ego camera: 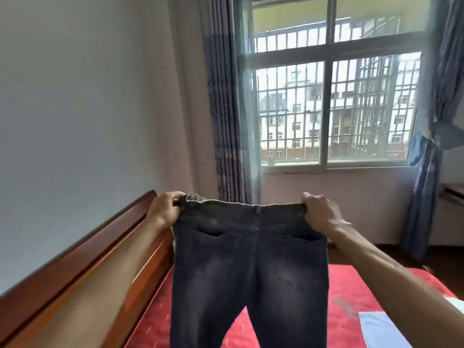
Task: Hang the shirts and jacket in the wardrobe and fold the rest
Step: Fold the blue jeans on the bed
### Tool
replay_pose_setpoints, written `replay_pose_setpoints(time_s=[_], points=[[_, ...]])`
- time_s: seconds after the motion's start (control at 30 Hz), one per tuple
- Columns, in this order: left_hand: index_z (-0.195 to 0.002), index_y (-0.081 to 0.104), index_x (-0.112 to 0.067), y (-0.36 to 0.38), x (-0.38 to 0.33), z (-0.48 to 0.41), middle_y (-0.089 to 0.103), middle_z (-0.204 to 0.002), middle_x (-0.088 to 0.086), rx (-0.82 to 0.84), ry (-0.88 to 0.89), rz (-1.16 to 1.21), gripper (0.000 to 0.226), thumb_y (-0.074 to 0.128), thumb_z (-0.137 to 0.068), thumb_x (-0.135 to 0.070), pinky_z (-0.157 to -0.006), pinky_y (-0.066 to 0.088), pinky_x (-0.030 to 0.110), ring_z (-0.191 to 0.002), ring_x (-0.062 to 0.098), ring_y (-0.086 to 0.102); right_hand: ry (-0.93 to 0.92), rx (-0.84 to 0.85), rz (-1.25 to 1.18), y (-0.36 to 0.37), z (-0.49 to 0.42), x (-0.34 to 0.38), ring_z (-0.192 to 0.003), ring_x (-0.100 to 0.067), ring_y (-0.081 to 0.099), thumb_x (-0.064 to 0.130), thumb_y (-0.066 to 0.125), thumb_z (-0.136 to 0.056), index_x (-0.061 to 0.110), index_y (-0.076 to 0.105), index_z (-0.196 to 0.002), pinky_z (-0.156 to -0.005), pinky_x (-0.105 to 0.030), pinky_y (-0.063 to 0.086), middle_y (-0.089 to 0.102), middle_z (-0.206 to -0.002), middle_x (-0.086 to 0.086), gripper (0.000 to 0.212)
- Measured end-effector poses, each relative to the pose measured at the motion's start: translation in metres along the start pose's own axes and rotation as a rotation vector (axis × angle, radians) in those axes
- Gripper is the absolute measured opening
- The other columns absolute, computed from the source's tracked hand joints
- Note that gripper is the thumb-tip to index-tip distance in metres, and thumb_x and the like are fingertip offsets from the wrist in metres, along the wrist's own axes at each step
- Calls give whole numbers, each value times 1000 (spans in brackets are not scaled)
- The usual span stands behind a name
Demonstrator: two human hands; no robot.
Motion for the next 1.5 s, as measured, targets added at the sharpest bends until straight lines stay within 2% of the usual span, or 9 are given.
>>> replay_pose_setpoints(time_s=[0.1, 0.27, 0.5, 0.63, 0.77, 0.9, 1.1, 1.3, 1.5], points=[[-101, 76, -26, -35, -40, -33, 76, -97, 8, -186, 23, -78, 31, 62, -82, -5, -82, 52, 36, -97, 31, 69, -19, -207, -71, -29, -29, 21, -86, -30, 64, 8, 59, -88, 15, 52, -103, -68, -31, 36, 58, -81, -3, 18], [-104, 72, -13, -75, -68, -47, 72, -99, 15, -354, 51, -24, 32, 52, -84, 2, -78, 48, 36, -95, 35, 65, -69, -339, -302, -80, -53, 32, -84, -25, 64, 1, 68, -82, 27, 55, -100, -70, -30, 44, 72, -96, -4, 34], [-104, 75, -6, -98, -61, 34, 61, -92, 10, -344, 72, -8, 33, 58, -80, 9, -77, 38, 24, -85, 24, 59, -142, -244, -399, -72, 16, 37, -98, -24, 66, 4, 75, -83, 13, 69, -114, -89, -35, 52, 73, -103, -7, 33], [-88, 80, -13, -52, -14, 122, 73, -86, 2, -176, 42, 87, 29, 65, -75, 9, -67, 43, 13, -81, 10, 65, -151, -124, -365, 2, 101, 16, -92, -31, 66, 5, 66, -72, 18, 77, -96, -81, -38, 54, 73, -94, -7, 29], [-74, 78, -31, 39, 78, 244, 73, -89, 5, 6, -189, 166, 40, 61, -63, 3, -76, 51, 17, -84, 21, 69, -107, 165, -344, 120, 209, -8, -84, -32, 62, 19, 58, -64, 20, 78, -86, -69, -30, 44, 67, -84, -6, 30], [-78, 80, -18, 141, 154, 425, 71, -90, 5, 99, -488, 166, 38, 65, -67, 15, -69, 45, 5, -83, 20, 68, -116, 369, -314, 264, 354, -31, -87, -30, 61, 9, 66, -69, 25, 73, -78, -64, -29, 37, 63, -82, 0, 19], [-77, 76, -9, 267, 240, 706, 73, -90, -1, 286, -768, 192, 33, 66, -70, 21, -74, 54, 13, -84, 10, 71, -52, 525, -263, 449, 604, -77, -87, -23, 59, 12, 65, -66, 28, 68, -79, -69, -33, 48, 61, -88, 8, 21], [-61, 78, -27, 330, 279, 897, 69, -105, 0, 323, -906, 204, 54, 59, -78, 21, -80, 47, 18, -96, 15, 64, -47, 630, -207, 528, 780, -116, -68, -22, 57, 3, 85, -42, 28, 62, -65, -52, -32, 47, 51, -73, 6, 40], [-82, 78, -29, 341, 282, 952, 60, -123, -2, 356, -951, 71, 12, 71, -85, -19, -102, 41, 37, -118, 24, 58, 55, 639, -232, 544, 865, -140, -80, -23, 54, 27, 79, -55, 26, 63, -90, -66, -38, 48, 55, -91, 4, 38]])
Point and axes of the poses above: each hand's wrist, its own z-axis away from the middle knuckle, its own y-axis out of the palm, x = y × z, the point moved 1 cm from there along -z, towards the middle knuckle
